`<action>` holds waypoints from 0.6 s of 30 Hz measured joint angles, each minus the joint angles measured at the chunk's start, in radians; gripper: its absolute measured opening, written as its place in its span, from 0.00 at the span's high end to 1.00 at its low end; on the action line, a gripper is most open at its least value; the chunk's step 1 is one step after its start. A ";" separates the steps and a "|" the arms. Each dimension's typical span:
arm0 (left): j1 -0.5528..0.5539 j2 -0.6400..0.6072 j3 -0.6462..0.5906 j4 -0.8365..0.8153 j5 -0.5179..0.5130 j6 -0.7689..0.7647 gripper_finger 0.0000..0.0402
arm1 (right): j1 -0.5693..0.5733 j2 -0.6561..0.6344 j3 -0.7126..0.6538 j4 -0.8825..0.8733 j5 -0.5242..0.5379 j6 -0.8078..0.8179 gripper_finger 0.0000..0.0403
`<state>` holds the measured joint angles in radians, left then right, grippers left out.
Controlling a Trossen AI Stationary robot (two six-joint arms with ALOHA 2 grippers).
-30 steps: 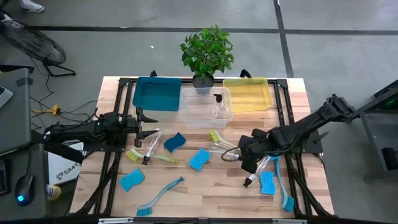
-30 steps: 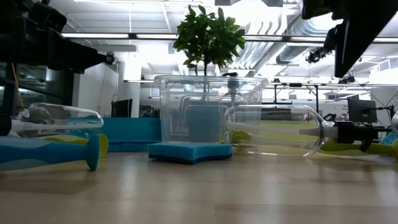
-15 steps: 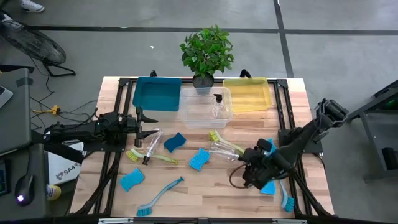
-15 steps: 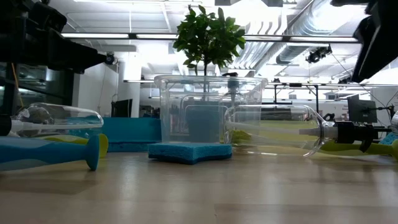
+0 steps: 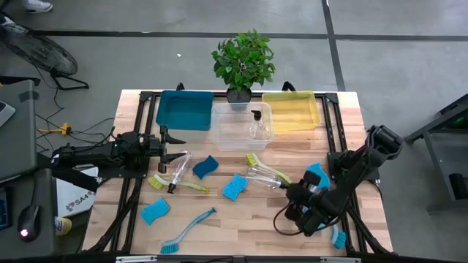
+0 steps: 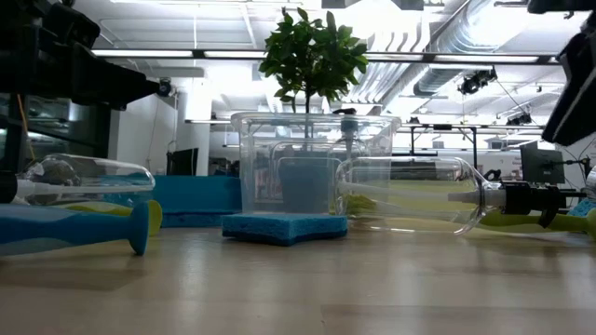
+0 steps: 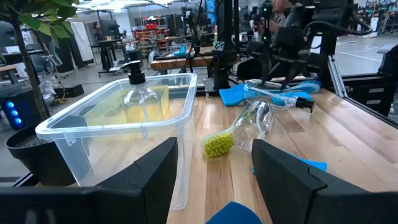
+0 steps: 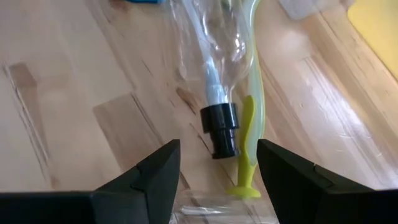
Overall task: Pick & Place Kitchen Sink Supplies
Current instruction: Put the right transparent soap dispenser into the transparent bin
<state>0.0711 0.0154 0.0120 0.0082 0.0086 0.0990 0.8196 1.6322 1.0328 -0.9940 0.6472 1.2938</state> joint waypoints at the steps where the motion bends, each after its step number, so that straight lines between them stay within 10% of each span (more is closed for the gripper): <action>1: 0.000 0.000 0.000 0.000 0.000 0.000 0.50 | 0.000 0.008 0.000 0.000 -0.001 0.000 0.49; 18: 0.000 0.000 0.000 0.000 0.000 0.000 0.50 | 0.000 0.036 0.000 0.008 0.004 -0.022 0.34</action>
<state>0.0715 0.0158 0.0120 0.0082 0.0086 0.0988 0.8192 1.6684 1.0325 -0.9862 0.6512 1.2721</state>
